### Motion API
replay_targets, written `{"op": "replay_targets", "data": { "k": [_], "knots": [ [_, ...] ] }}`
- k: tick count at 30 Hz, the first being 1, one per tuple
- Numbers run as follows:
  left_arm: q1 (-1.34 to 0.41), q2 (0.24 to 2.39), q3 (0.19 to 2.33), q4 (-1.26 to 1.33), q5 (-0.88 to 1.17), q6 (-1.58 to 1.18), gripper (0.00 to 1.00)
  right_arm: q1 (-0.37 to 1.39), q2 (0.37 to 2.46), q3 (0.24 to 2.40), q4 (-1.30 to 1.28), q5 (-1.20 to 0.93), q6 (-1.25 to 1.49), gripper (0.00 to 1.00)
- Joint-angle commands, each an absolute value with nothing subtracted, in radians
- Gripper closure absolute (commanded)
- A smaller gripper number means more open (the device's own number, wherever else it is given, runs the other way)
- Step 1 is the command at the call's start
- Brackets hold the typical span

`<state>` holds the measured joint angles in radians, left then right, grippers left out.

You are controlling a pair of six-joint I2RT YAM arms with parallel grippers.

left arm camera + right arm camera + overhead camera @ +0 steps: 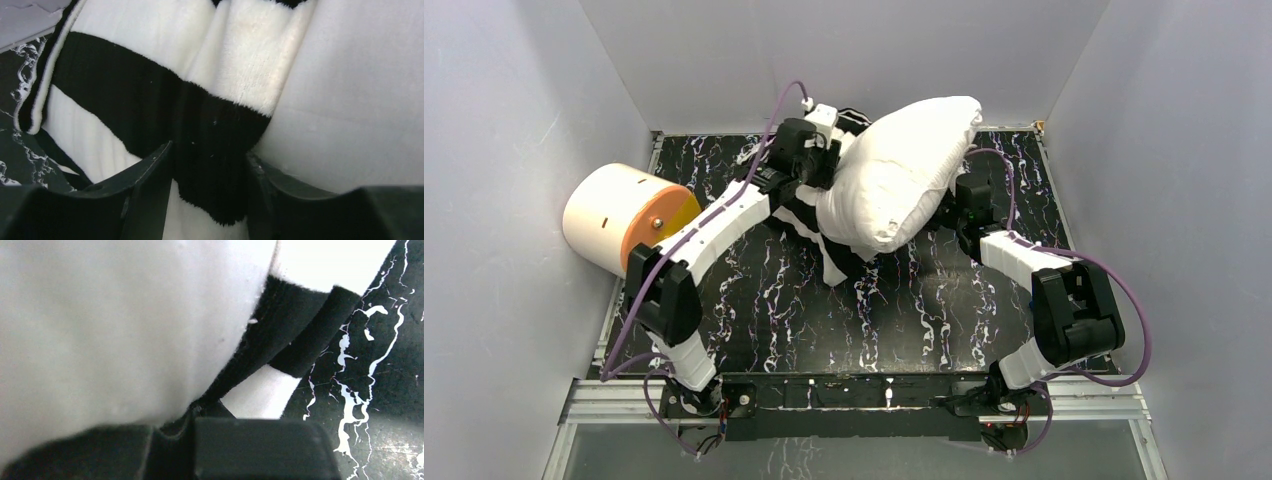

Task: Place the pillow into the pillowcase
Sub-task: Stuff the pillow into the pillowcase.

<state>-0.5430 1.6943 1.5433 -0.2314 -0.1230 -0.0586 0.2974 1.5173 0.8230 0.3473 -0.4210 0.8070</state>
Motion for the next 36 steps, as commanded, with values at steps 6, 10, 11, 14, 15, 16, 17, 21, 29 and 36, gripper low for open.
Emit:
{"op": "replay_targets", "data": {
  "k": [6, 10, 11, 14, 15, 16, 17, 21, 29, 36],
  "knots": [
    [-0.551, 1.717, 1.771, -0.221, -0.012, -0.069, 1.0, 0.423, 1.339, 0.93, 0.269, -0.465, 0.738, 1.0],
    [-0.564, 1.726, 2.003, -0.279, 0.273, -0.329, 1.0, 0.409, 1.28, 1.064, 0.15, -0.298, 0.673, 1.0],
    [-0.612, 1.693, 1.963, -0.26, 0.318, -0.403, 1.0, 0.334, 1.304, 1.153, 0.109, -0.282, 0.662, 1.0],
    [-0.802, 1.595, 1.839, -0.237, 0.1, -0.353, 1.0, 0.157, 1.422, 1.394, 0.04, -0.461, 0.712, 1.0],
    [-0.762, 1.612, 1.866, -0.256, 0.084, -0.361, 1.0, 0.196, 1.425, 1.425, 0.022, -0.463, 0.69, 1.0],
    [-0.665, 1.666, 1.953, -0.298, 0.137, -0.392, 1.0, 0.288, 1.391, 1.403, 0.003, -0.412, 0.63, 1.0],
    [-0.564, 1.74, 2.057, -0.341, 0.217, -0.462, 1.0, 0.405, 1.337, 1.332, 0.011, -0.341, 0.6, 1.0],
    [-0.437, 1.953, 2.47, -0.497, 0.219, -0.452, 1.0, 0.544, 1.227, 1.174, 0.074, -0.148, 0.617, 1.0],
    [-0.539, 1.722, 2.135, -0.146, 0.209, -0.51, 1.0, 0.435, 1.311, 1.492, -0.03, -0.287, 0.49, 1.0],
    [-0.713, 1.869, 2.522, -0.408, 0.35, -0.516, 1.0, 0.303, 1.361, 1.648, -0.056, -0.242, 0.599, 1.0]
  ]
}}
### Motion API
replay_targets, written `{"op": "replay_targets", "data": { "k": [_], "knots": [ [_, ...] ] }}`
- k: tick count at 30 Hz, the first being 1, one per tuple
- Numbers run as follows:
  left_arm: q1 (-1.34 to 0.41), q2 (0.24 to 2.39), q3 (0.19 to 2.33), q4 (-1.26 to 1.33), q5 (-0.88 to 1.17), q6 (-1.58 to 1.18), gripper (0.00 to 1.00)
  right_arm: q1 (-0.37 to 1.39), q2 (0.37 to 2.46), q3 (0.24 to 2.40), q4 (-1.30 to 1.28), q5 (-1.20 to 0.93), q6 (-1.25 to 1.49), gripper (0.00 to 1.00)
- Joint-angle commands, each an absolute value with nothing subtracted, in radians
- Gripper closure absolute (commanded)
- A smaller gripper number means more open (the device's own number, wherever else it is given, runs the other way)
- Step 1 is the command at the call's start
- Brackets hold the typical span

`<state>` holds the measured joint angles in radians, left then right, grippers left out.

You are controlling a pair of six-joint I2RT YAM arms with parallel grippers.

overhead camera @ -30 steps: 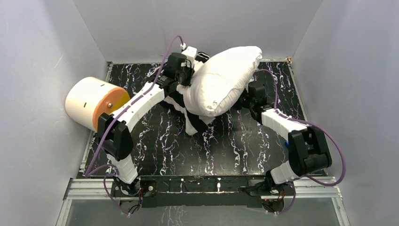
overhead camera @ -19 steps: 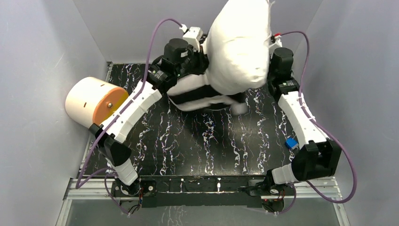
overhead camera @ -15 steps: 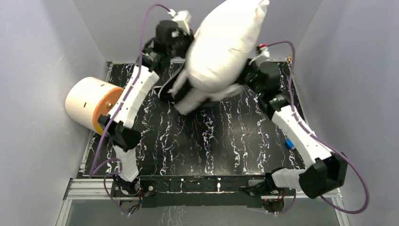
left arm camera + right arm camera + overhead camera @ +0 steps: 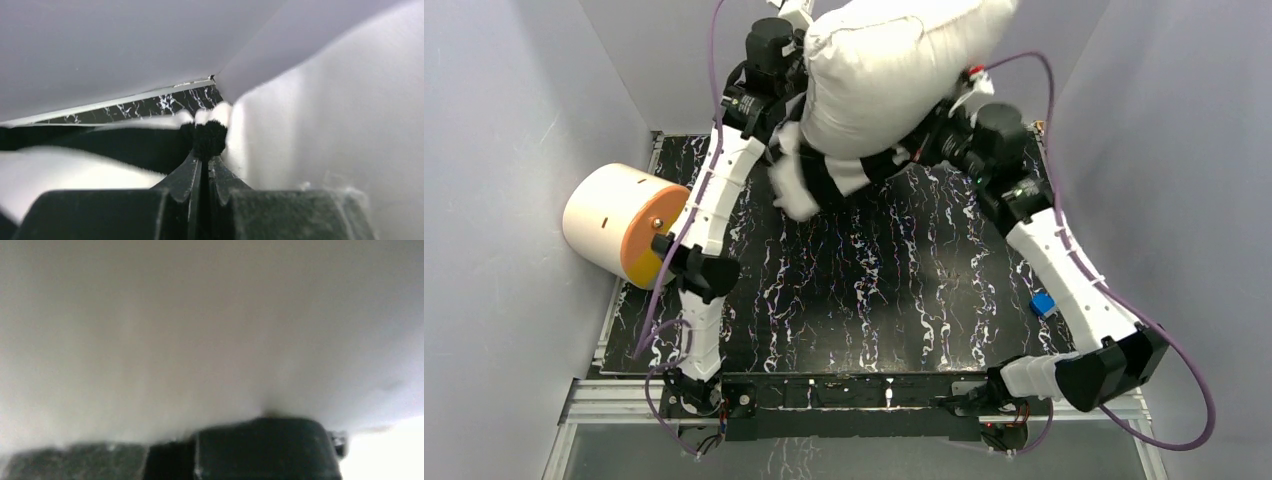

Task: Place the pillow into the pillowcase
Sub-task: Stuff the pillow into the pillowcase.

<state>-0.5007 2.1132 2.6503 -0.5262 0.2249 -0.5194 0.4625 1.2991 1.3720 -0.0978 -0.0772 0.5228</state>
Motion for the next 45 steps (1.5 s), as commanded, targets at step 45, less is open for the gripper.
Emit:
{"op": "replay_targets", "data": {
  "k": [45],
  "knots": [
    [-0.493, 1.977, 2.783, -0.452, 0.112, -0.56, 1.0, 0.643, 1.189, 1.518, -0.038, -0.017, 0.44, 1.0]
  ]
}}
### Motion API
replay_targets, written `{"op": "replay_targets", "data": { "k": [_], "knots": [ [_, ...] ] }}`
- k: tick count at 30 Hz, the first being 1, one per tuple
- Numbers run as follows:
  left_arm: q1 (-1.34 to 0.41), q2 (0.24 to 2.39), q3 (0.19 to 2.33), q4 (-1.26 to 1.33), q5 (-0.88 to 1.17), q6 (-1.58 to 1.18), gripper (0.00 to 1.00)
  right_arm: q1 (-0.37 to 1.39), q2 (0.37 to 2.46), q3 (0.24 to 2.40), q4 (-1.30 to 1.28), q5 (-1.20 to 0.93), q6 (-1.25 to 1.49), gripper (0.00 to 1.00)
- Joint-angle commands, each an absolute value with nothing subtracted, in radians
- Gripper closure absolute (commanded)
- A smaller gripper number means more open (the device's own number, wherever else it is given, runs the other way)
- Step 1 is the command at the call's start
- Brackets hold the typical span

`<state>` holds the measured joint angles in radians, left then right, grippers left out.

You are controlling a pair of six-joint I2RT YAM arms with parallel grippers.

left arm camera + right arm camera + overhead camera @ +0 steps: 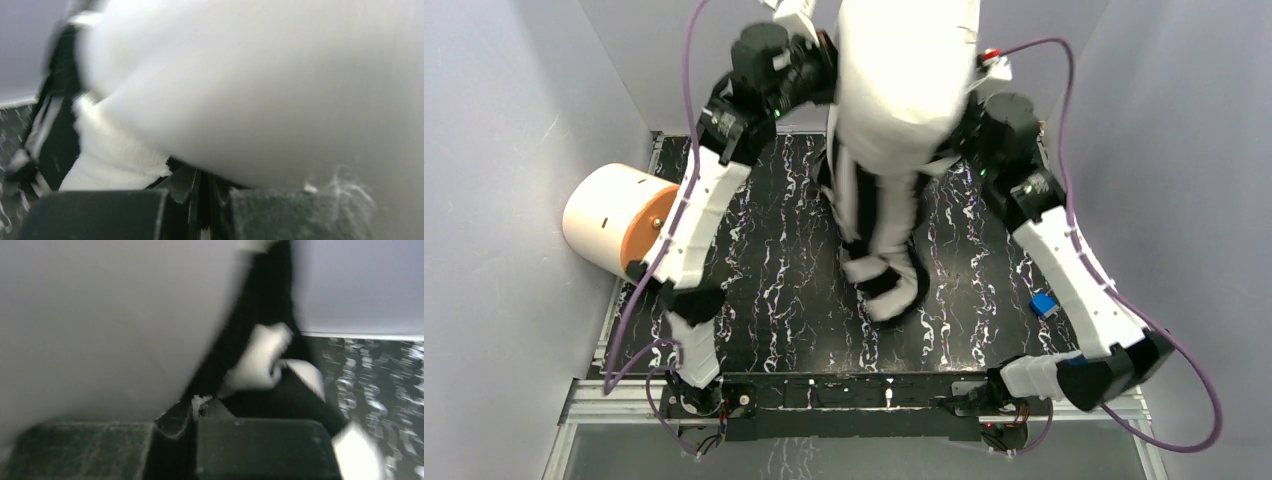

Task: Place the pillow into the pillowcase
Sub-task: Stuff the pillow into the pillowcase.

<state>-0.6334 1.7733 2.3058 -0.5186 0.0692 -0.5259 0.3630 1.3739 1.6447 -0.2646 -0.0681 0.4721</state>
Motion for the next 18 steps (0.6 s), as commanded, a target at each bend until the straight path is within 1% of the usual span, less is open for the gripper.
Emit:
{"op": "replay_targets", "data": {
  "k": [1, 2, 3, 4, 5, 6, 7, 8, 9, 11, 12, 13, 14, 15, 16, 17, 18],
  "knots": [
    [-0.497, 1.991, 2.835, -0.475, 0.167, -0.6, 1.0, 0.617, 1.216, 1.567, -0.069, 0.03, 0.416, 1.0],
    [-0.519, 1.953, 2.769, -0.471, 0.228, -0.631, 1.0, 0.557, 1.263, 1.66, -0.101, 0.027, 0.398, 1.0],
    [-0.589, 1.863, 2.626, -0.422, 0.252, -0.614, 1.0, 0.477, 1.313, 1.756, -0.124, -0.026, 0.41, 1.0],
    [-0.708, 1.704, 2.324, -0.326, 0.211, -0.589, 1.0, 0.369, 1.369, 1.85, -0.148, -0.099, 0.449, 1.0],
    [-0.772, 1.601, 2.096, -0.195, 0.162, -0.58, 1.0, 0.29, 1.411, 1.93, -0.164, -0.175, 0.495, 1.0],
    [-0.795, 1.531, 1.958, -0.075, 0.143, -0.589, 1.0, 0.263, 1.434, 1.979, -0.181, -0.214, 0.514, 1.0],
    [-0.785, 1.529, 1.948, -0.058, 0.106, -0.583, 1.0, 0.269, 1.434, 1.989, -0.196, -0.26, 0.521, 1.0],
    [-0.761, 1.583, 2.061, -0.142, 0.043, -0.535, 1.0, 0.324, 1.412, 1.937, -0.175, -0.316, 0.531, 1.0],
    [-0.725, 1.683, 2.235, -0.245, -0.018, -0.481, 1.0, 0.449, 1.361, 1.839, -0.148, -0.301, 0.519, 1.0],
    [-0.613, 1.899, 2.617, -0.4, -0.034, -0.463, 1.0, 0.701, 1.253, 1.589, -0.031, -0.13, 0.468, 1.0],
    [-0.563, 1.974, 2.761, -0.446, -0.009, -0.494, 1.0, 0.746, 1.226, 1.518, -0.012, -0.059, 0.458, 1.0],
    [-0.537, 2.004, 2.834, -0.5, 0.03, -0.531, 1.0, 0.747, 1.23, 1.514, -0.012, -0.016, 0.449, 1.0],
    [-0.538, 1.976, 2.828, -0.543, 0.059, -0.55, 1.0, 0.709, 1.258, 1.565, -0.048, 0.046, 0.42, 1.0],
    [-0.57, 1.901, 2.709, -0.552, 0.083, -0.556, 1.0, 0.634, 1.299, 1.647, -0.091, 0.056, 0.394, 1.0],
    [-0.643, 1.77, 2.508, -0.479, 0.088, -0.547, 1.0, 0.515, 1.343, 1.724, -0.117, -0.008, 0.415, 1.0],
    [-0.716, 1.629, 2.228, -0.333, 0.082, -0.538, 1.0, 0.352, 1.388, 1.805, -0.129, -0.128, 0.48, 1.0],
    [-0.752, 1.517, 2.005, -0.147, 0.085, -0.563, 1.0, 0.241, 1.428, 1.871, -0.134, -0.22, 0.536, 1.0]
  ]
}}
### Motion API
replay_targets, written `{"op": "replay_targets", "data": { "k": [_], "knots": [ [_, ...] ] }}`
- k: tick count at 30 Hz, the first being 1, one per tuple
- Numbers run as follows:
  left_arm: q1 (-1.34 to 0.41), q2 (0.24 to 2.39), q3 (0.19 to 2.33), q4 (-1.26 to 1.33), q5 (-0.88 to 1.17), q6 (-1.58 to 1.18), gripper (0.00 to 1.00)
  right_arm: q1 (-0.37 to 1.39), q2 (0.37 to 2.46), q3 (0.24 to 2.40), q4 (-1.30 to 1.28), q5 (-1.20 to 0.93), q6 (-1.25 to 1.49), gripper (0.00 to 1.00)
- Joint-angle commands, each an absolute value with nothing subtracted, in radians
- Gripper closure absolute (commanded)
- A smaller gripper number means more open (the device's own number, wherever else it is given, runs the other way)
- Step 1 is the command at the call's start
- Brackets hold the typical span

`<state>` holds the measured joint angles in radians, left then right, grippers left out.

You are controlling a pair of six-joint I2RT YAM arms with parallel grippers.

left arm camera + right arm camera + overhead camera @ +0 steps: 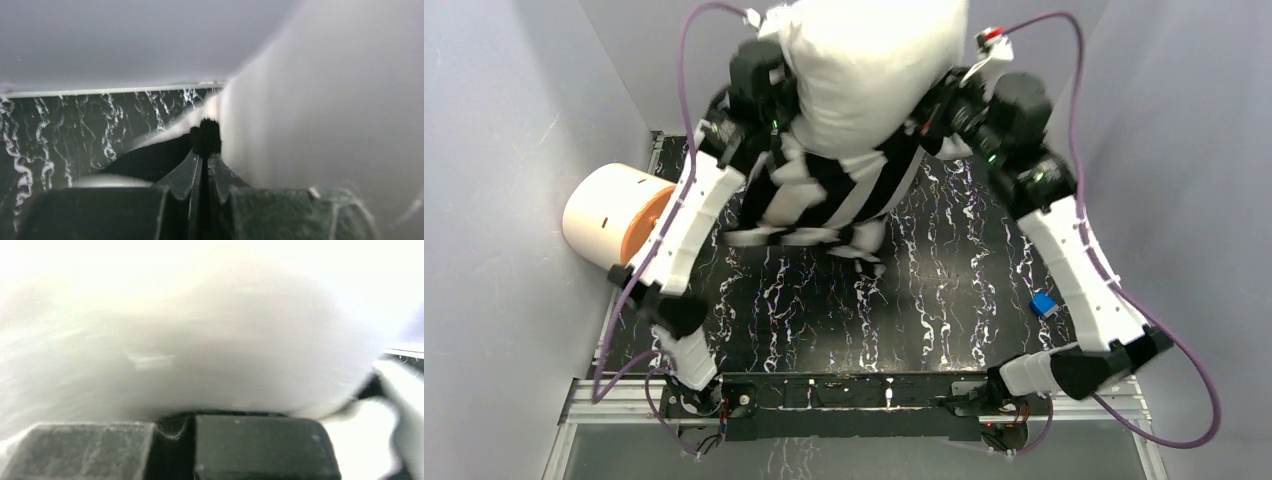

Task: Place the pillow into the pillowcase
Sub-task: Stuff the pillow into the pillowcase.

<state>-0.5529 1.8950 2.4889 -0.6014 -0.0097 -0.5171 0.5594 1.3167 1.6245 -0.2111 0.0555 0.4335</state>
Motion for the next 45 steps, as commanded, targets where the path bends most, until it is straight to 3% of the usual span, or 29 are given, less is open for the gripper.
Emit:
{"op": "replay_targets", "data": {
  "k": [1, 2, 4, 6, 7, 8, 9, 13, 14, 16, 18, 20, 22, 24, 27, 29, 32, 34, 36, 38, 41, 45],
  "knots": [
    [-0.755, 1.468, 1.899, -0.046, 0.091, -0.581, 1.0, 0.193, 1.458, 1.932, -0.158, -0.24, 0.527, 1.0],
    [-0.742, 1.49, 1.941, -0.062, 0.054, -0.554, 1.0, 0.198, 1.465, 1.968, -0.186, -0.255, 0.511, 1.0],
    [-0.648, 1.702, 2.281, -0.294, -0.008, -0.468, 1.0, 0.333, 1.404, 1.845, -0.153, -0.289, 0.483, 1.0],
    [-0.528, 1.946, 2.665, -0.395, 0.1, -0.529, 1.0, 0.603, 1.262, 1.594, -0.031, -0.124, 0.424, 1.0],
    [-0.502, 2.021, 2.842, -0.42, 0.127, -0.556, 1.0, 0.64, 1.229, 1.503, 0.03, -0.073, 0.422, 1.0],
    [-0.494, 2.044, 2.875, -0.434, 0.159, -0.576, 1.0, 0.642, 1.231, 1.479, 0.042, -0.05, 0.416, 1.0],
    [-0.503, 1.987, 2.811, -0.426, 0.196, -0.593, 1.0, 0.615, 1.264, 1.519, 0.012, -0.026, 0.394, 1.0],
    [-0.783, 1.567, 2.019, -0.085, 0.128, -0.548, 1.0, 0.297, 1.425, 1.825, -0.084, -0.189, 0.454, 1.0],
    [-0.821, 1.541, 1.969, -0.088, 0.109, -0.535, 1.0, 0.232, 1.459, 1.899, -0.118, -0.202, 0.472, 1.0],
    [-0.789, 1.605, 2.096, -0.24, -0.02, -0.478, 1.0, 0.201, 1.477, 1.986, -0.186, -0.27, 0.48, 1.0],
    [-0.612, 1.737, 2.312, -0.306, 0.006, -0.49, 1.0, 0.334, 1.398, 1.854, -0.132, -0.327, 0.504, 1.0],
    [-0.454, 1.89, 2.542, -0.317, 0.124, -0.602, 1.0, 0.627, 1.283, 1.587, 0.015, -0.151, 0.421, 1.0],
    [-0.43, 1.98, 2.726, -0.359, 0.14, -0.588, 1.0, 0.693, 1.28, 1.591, 0.018, -0.019, 0.346, 1.0],
    [-0.452, 1.902, 2.603, -0.346, 0.241, -0.631, 1.0, 0.585, 1.351, 1.732, -0.058, 0.033, 0.299, 1.0],
    [-0.61, 1.575, 2.058, -0.044, 0.22, -0.59, 1.0, 0.251, 1.49, 1.971, -0.09, -0.122, 0.385, 1.0],
    [-0.612, 1.536, 1.937, 0.036, 0.158, -0.588, 1.0, 0.221, 1.52, 2.085, -0.134, -0.145, 0.368, 1.0],
    [-0.493, 1.764, 2.284, -0.158, 0.101, -0.532, 1.0, 0.414, 1.393, 1.887, -0.042, -0.269, 0.37, 1.0],
    [-0.435, 1.925, 2.554, -0.212, 0.144, -0.563, 1.0, 0.582, 1.284, 1.641, 0.084, -0.121, 0.313, 1.0],
    [-0.43, 1.981, 2.73, -0.253, 0.205, -0.586, 1.0, 0.59, 1.266, 1.554, 0.121, -0.039, 0.296, 1.0],
    [-0.452, 1.869, 2.59, -0.171, 0.324, -0.633, 1.0, 0.499, 1.324, 1.647, 0.074, -0.033, 0.283, 1.0],
    [-0.579, 1.582, 2.078, 0.111, 0.339, -0.658, 1.0, 0.295, 1.425, 1.878, 0.031, -0.167, 0.372, 1.0],
    [-0.634, 1.52, 1.932, 0.075, 0.311, -0.66, 1.0, 0.264, 1.443, 1.955, -0.059, -0.232, 0.367, 1.0]
  ]
}}
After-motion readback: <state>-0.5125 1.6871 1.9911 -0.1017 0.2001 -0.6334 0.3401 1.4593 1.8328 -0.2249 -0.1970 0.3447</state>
